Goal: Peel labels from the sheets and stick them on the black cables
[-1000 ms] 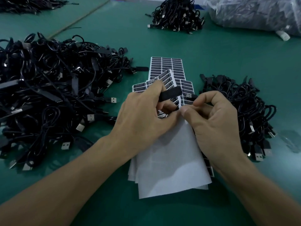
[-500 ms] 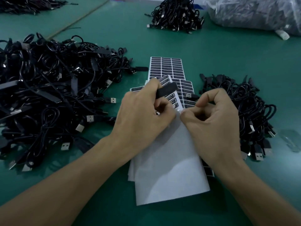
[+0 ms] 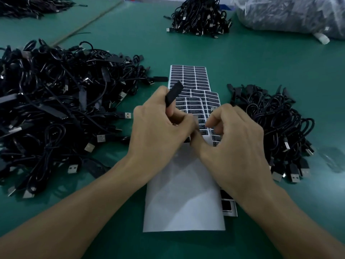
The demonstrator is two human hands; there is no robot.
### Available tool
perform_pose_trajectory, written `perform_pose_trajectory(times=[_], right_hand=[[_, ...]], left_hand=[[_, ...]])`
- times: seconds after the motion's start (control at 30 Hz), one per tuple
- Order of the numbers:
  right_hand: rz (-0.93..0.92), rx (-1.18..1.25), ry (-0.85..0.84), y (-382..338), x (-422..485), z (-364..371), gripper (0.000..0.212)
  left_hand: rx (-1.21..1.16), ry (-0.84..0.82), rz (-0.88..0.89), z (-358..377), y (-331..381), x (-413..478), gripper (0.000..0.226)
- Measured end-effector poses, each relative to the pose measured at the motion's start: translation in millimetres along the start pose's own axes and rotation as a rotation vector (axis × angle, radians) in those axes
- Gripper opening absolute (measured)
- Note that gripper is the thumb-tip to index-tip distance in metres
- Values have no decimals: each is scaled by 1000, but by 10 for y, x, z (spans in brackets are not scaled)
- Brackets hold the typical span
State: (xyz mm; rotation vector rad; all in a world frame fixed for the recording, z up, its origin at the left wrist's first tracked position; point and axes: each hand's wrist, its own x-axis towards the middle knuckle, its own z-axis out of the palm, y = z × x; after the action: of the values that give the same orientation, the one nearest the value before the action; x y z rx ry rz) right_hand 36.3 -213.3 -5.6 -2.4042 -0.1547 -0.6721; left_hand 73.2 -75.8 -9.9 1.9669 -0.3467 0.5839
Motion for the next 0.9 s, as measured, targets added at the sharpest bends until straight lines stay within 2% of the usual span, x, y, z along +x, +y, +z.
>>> perform_pose_trajectory(times=[0.17, 0.3, 0.43, 0.5, 0.67, 0.8, 0.9], right_hand=[[-14, 5, -28, 12, 35, 2, 26], [-23, 15, -38, 19, 37, -2, 13], [2, 60, -31, 46, 53, -30, 9], [69, 188, -23, 73, 65, -52, 11], [242, 642, 35, 62, 117, -66, 14], [316, 912, -14, 34, 128, -58, 13], [380, 998, -59, 37, 122, -44, 4]], left_hand=[[-6, 1, 5, 18, 44, -32, 51], [44, 8, 26, 42, 53, -35, 55], [-5, -19, -21, 6, 86, -27, 45], [-117, -73, -105, -21, 117, -5, 32], [-313, -179, -281, -38, 122, 35, 23], [-246, -195, -223, -45, 46, 39, 27], [-164, -198, -149, -45, 22, 41, 24]])
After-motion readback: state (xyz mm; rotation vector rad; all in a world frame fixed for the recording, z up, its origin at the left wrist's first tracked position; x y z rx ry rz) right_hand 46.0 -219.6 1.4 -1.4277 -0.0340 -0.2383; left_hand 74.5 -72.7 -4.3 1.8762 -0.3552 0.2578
